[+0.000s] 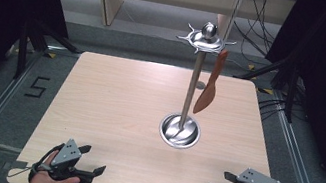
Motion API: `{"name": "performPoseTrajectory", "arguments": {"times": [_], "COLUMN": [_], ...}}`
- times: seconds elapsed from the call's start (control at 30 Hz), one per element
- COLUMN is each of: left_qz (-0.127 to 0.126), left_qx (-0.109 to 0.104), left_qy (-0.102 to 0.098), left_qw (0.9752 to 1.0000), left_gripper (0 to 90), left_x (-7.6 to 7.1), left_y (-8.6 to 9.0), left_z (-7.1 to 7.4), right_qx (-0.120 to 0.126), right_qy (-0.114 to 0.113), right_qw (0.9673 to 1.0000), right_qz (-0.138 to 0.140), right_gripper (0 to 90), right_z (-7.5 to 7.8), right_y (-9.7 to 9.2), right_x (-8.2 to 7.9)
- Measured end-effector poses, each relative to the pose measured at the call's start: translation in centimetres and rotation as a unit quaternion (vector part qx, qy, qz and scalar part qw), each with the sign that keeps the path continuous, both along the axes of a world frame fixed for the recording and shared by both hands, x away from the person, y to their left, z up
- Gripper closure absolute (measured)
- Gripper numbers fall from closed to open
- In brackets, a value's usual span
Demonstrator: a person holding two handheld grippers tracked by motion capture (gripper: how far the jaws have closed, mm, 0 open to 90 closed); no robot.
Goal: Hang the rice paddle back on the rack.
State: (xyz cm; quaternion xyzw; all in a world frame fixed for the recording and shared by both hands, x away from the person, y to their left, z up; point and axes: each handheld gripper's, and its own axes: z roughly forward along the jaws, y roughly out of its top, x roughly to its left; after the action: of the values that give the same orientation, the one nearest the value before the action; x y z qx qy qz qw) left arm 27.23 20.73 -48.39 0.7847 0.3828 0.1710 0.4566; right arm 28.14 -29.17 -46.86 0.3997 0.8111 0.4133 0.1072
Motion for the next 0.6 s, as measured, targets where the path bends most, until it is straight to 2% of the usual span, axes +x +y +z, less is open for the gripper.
{"name": "performPoseTrajectory", "arguments": {"times": [0.1, 0.13, 0.17, 0.2, 0.23, 0.27, 0.3, 0.33, 0.4, 0.47, 0.5, 0.6], "left_qz": [-0.001, -0.002, -0.001, 0.0, 0.001, 0.0, 0.001, 0.0, 0.0, 0.0, 0.0, -0.006], "left_qx": [-0.002, -0.002, -0.002, -0.002, -0.001, 0.0, -0.008, -0.009, -0.007, -0.007, -0.007, 0.0], "left_qy": [0.0, 0.0, 0.0, 0.0, 0.0, 0.0, 0.0, 0.001, 0.0, 0.0, 0.0, -0.005], "left_qw": [1.0, 1.0, 1.0, 1.0, 1.0, 1.0, 1.0, 1.0, 1.0, 1.0, 1.0, 1.0], "left_gripper": [14.8, 14.8, 14.8, 14.8, 14.8, 14.8, 14.8, 14.8, 14.8, 14.8, 14.8, 14.8], "left_x": [0.01, 0.02, 0.02, 0.01, -0.01, 0.0, 0.0, 0.0, 0.01, 0.01, 0.02, 0.1], "left_y": [-0.02, -0.02, -0.02, -0.02, -0.03, -0.03, -0.13, -0.14, -0.13, -0.13, -0.13, -0.05], "left_z": [-0.02, -0.03, -0.03, -0.02, -0.01, -0.01, -0.07, -0.08, -0.08, -0.09, -0.09, -0.06], "right_qx": [0.008, -0.005, -0.005, 0.006, 0.006, -0.003, -0.003, 0.005, -0.002, -0.001, -0.005, -0.007], "right_qy": [0.011, -0.007, -0.007, 0.012, 0.012, -0.005, -0.005, 0.019, -0.001, 0.003, -0.005, -0.006], "right_qw": [0.9999, 1.0, 1.0, 0.9999, 0.9999, 1.0, 1.0, 0.9997, 1.0, 1.0, 1.0, 1.0], "right_qz": [-0.007, 0.004, 0.004, -0.005, -0.006, 0.002, 0.002, -0.011, -0.002, -0.002, 0.001, 0.002], "right_gripper": [24.9, 24.9, 24.9, 24.9, 24.9, 24.9, 24.9, 24.9, 24.9, 25.0, 25.1, 25.1], "right_z": [-0.07, -0.14, -0.14, -0.14, -0.15, -0.21, -0.21, -0.1, -0.21, -0.23, -0.28, -0.36], "right_y": [0.15, -0.06, -0.06, 0.16, 0.15, -0.06, -0.06, 0.11, -0.13, -0.13, -0.21, -0.25], "right_x": [-0.3, -0.19, -0.19, -0.45, -0.51, -0.38, -0.38, -0.75, -0.52, -0.61, -0.51, -0.49]}}
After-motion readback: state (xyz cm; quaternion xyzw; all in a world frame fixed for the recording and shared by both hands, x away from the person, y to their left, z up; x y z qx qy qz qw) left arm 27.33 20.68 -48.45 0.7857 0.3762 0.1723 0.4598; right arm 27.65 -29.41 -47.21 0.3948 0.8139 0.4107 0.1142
